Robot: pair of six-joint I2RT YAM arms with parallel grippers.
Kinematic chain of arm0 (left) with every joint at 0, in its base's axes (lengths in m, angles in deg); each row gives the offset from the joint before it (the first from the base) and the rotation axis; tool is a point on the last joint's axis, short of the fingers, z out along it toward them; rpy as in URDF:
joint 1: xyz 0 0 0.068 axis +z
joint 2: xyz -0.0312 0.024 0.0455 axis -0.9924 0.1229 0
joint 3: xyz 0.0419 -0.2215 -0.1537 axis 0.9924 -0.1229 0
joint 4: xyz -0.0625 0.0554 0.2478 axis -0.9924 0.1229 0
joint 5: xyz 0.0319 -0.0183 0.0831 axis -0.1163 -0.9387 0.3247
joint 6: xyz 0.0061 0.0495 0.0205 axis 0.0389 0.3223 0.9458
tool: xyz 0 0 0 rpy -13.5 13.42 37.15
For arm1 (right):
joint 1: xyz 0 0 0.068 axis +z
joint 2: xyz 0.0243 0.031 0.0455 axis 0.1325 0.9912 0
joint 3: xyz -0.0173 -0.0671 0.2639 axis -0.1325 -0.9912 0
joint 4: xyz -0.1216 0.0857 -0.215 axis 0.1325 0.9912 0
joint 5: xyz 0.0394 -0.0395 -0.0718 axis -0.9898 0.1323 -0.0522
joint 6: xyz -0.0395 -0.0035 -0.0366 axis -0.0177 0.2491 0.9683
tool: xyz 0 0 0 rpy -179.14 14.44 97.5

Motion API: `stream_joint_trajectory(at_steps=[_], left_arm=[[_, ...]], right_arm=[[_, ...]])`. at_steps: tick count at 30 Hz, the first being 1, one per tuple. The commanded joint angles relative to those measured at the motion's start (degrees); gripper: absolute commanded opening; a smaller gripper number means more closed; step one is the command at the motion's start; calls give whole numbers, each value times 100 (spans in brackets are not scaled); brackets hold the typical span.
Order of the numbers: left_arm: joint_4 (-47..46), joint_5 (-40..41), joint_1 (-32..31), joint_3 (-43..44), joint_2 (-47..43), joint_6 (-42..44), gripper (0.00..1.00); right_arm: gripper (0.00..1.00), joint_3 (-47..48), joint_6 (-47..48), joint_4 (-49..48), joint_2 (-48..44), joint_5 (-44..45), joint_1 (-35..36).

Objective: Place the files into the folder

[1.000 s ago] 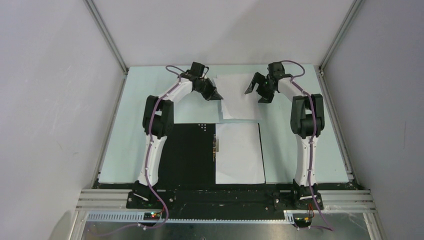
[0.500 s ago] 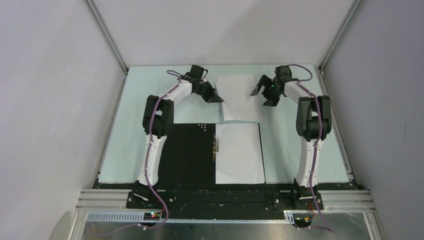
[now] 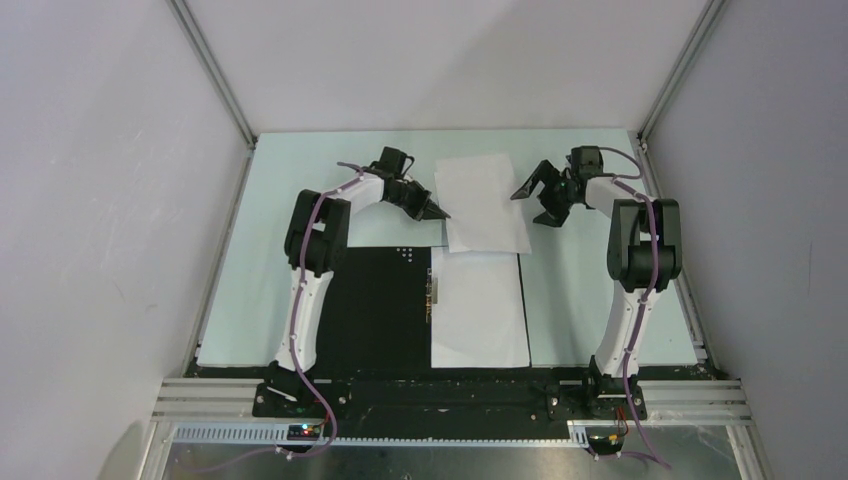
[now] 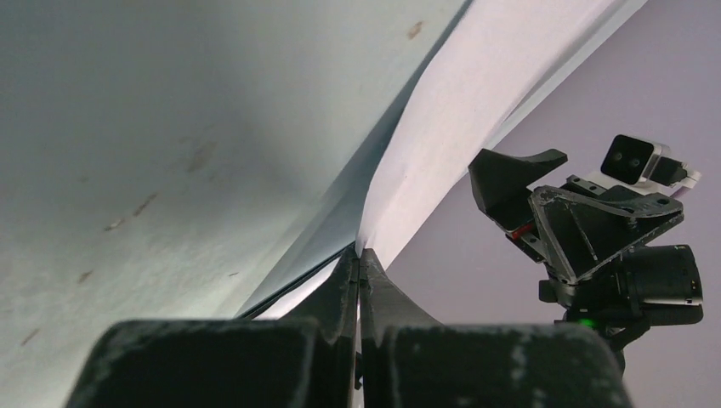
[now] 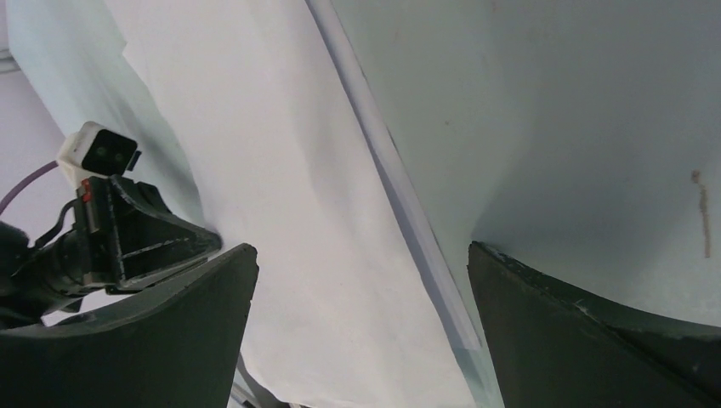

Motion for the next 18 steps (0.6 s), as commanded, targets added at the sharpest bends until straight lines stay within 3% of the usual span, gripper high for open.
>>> stream_joint_trajectory(at_steps=[1,18], left_arm=[[-375,-417,49,-184,-508,-245,0],[-663,-645,79,-686,-1041,-408,0]], right_arm=[[99,-182,-127,255,97,-194,118],[98,-506,-296,130,8,-89,180]])
